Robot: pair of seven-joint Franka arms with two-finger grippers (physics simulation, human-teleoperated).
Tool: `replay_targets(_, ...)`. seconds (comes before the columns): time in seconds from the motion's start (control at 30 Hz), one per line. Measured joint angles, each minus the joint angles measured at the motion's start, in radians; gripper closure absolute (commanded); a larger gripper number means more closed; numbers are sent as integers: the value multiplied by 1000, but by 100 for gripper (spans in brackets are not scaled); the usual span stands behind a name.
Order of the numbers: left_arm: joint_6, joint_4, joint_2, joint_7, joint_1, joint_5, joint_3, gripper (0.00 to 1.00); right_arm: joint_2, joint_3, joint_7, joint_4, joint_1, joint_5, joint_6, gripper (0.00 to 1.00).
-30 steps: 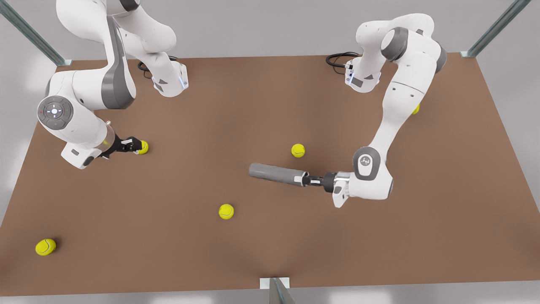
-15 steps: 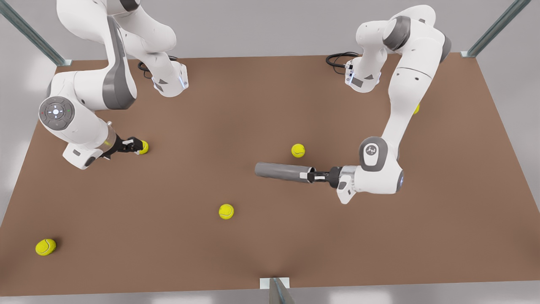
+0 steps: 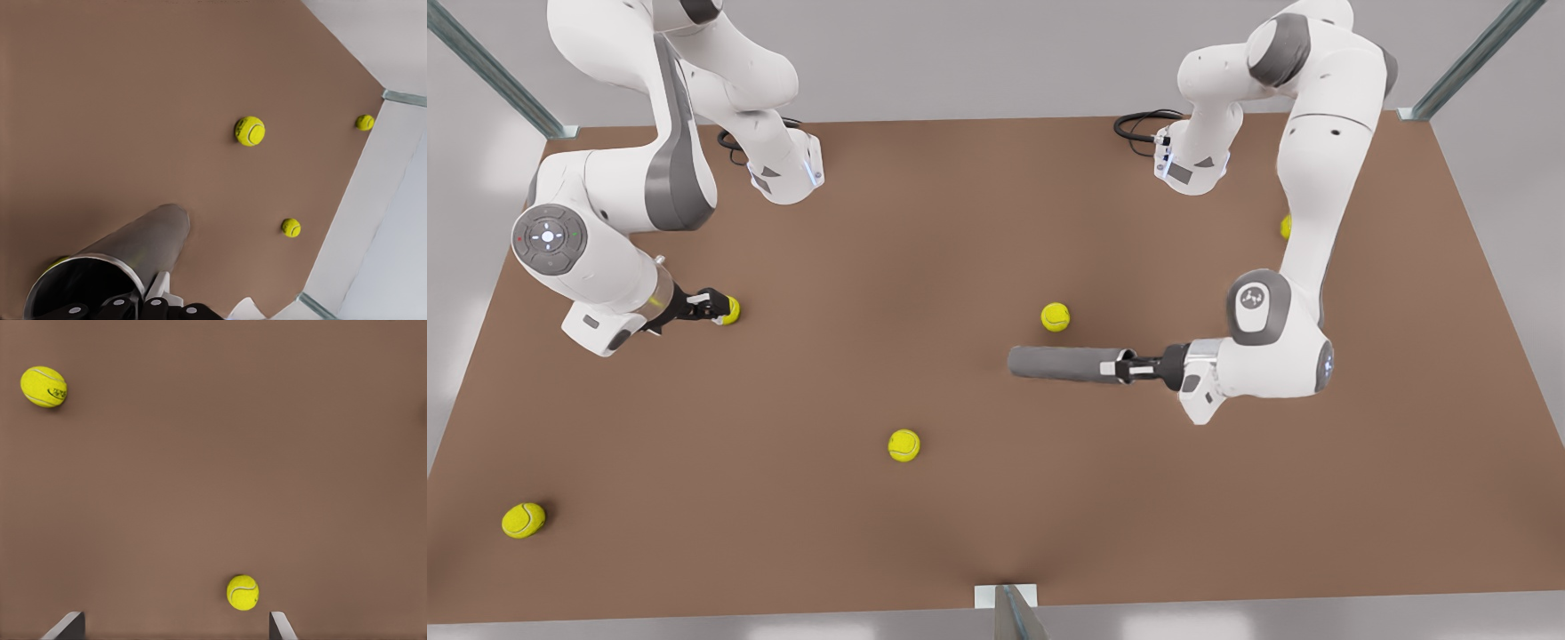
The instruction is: Put the tennis tube upright
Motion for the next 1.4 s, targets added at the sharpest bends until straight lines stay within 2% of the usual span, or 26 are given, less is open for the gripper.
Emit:
replay_targets(0.77, -67, 8, -112, -113, 55, 313, 1, 79, 2, 1, 3, 0, 0, 0, 3, 0)
replay_targets(1.4, -80, 8, -150, -184, 17, 721, -15, 79, 5, 1, 3, -3, -1, 2, 8, 0)
